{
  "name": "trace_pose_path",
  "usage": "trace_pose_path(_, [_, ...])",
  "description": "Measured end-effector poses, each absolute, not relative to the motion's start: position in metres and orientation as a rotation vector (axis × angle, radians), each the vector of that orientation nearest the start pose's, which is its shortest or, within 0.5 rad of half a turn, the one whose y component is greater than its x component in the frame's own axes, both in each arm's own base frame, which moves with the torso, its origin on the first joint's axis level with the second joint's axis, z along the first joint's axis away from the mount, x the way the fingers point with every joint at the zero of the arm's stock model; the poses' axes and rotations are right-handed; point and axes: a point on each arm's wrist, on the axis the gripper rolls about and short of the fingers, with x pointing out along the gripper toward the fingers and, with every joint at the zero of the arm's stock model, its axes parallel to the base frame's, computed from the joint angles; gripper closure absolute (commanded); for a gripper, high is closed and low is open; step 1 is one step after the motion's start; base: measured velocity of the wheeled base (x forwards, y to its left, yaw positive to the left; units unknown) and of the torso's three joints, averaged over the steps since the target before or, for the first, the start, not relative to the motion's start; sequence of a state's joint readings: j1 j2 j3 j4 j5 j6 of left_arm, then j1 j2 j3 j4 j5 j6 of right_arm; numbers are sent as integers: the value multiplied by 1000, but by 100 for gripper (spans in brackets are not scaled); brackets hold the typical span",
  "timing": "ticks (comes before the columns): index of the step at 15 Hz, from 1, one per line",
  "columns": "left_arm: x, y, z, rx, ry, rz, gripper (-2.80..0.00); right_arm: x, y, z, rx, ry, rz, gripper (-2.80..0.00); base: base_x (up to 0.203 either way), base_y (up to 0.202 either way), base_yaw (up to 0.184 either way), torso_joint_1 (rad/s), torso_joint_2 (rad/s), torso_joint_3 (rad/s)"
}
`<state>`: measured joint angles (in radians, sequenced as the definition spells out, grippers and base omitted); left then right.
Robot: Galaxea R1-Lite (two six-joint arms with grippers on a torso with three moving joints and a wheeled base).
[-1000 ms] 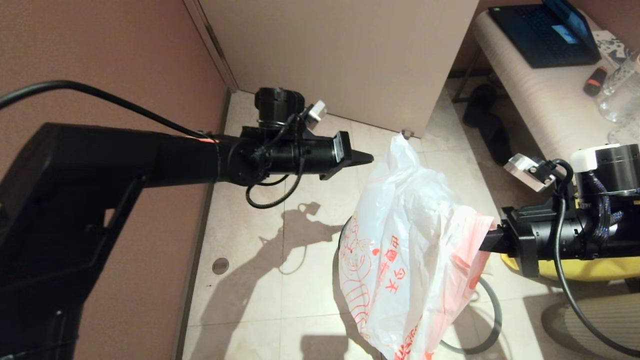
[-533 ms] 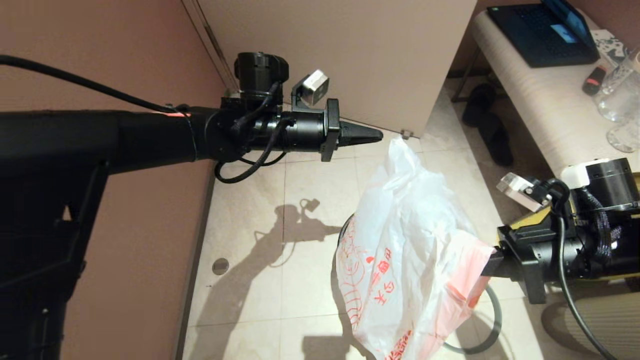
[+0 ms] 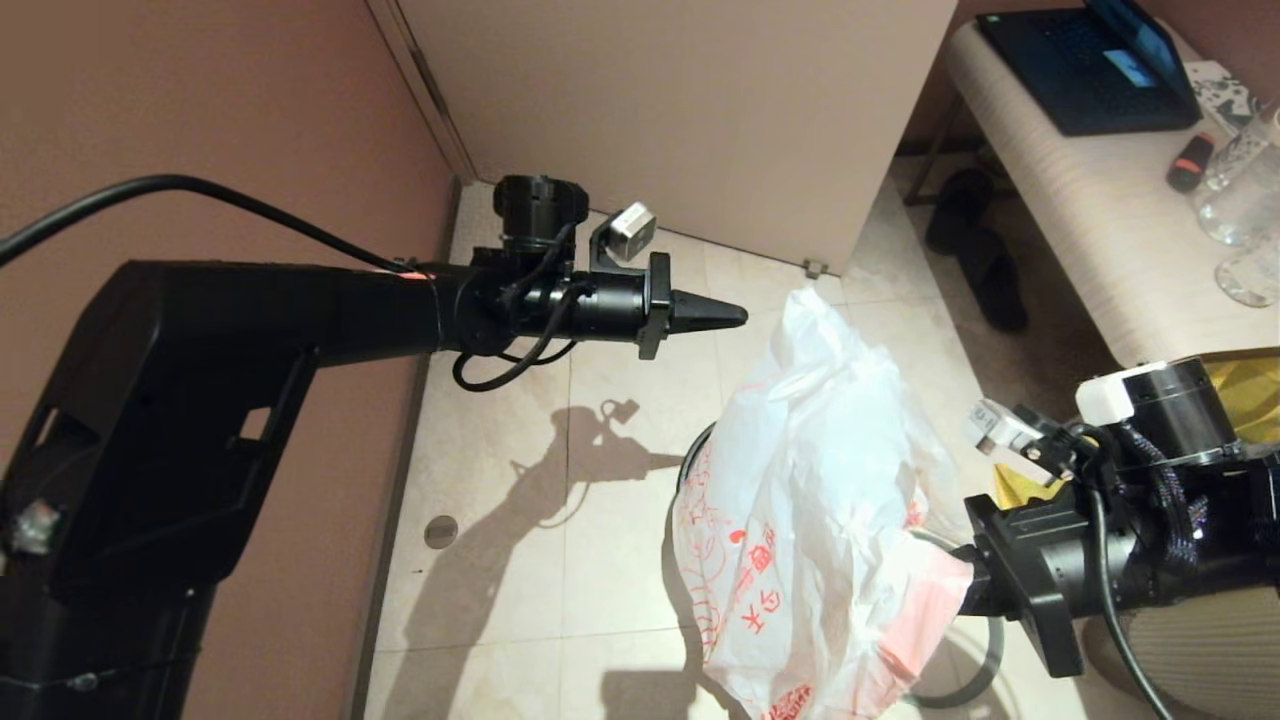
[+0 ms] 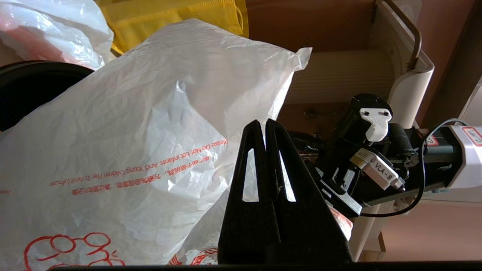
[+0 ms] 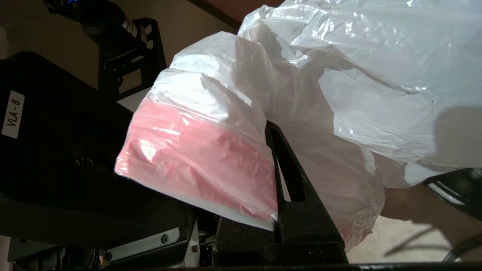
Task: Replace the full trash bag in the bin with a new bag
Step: Put the new garbage bag on the trash can
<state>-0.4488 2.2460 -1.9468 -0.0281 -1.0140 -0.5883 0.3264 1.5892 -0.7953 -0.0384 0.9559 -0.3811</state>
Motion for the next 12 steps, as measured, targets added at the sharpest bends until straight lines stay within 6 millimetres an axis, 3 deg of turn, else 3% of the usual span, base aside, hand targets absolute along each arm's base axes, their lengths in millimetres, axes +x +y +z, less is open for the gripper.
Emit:
trace_pose_path(7, [390, -247, 239, -504, 703, -1491, 0, 226, 99, 152, -68, 517, 1375, 0, 0, 0, 0, 0, 0, 0])
trace_pose_path(12, [400, -255, 215, -501, 751, -1642, 0, 219, 94, 148, -57, 516, 1392, 0, 0, 0, 0, 0, 0, 0])
